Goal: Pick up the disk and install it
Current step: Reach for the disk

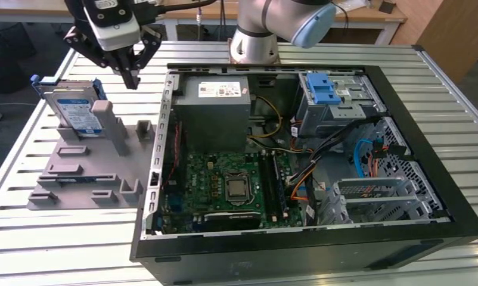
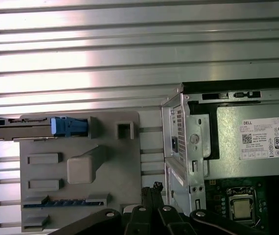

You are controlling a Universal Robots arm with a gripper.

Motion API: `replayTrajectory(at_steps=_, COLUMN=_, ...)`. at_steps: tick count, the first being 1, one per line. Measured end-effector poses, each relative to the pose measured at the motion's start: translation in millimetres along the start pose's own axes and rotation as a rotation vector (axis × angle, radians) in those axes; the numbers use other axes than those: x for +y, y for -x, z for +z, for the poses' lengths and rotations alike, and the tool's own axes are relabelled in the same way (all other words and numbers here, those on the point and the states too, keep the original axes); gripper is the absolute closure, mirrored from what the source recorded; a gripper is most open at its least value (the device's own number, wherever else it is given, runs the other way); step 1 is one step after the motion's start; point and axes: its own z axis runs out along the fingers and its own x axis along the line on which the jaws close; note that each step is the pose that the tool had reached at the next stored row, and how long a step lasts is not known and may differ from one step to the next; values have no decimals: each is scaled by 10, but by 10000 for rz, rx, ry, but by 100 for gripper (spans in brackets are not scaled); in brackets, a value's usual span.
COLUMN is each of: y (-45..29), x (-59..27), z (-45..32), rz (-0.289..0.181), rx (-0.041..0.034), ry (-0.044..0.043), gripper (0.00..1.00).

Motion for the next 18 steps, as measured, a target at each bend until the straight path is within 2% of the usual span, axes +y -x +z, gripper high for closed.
replayTrajectory(at_steps=18, y=-112, x=-9, z=20, rz=1, rx=12, ry=-1, gripper=89)
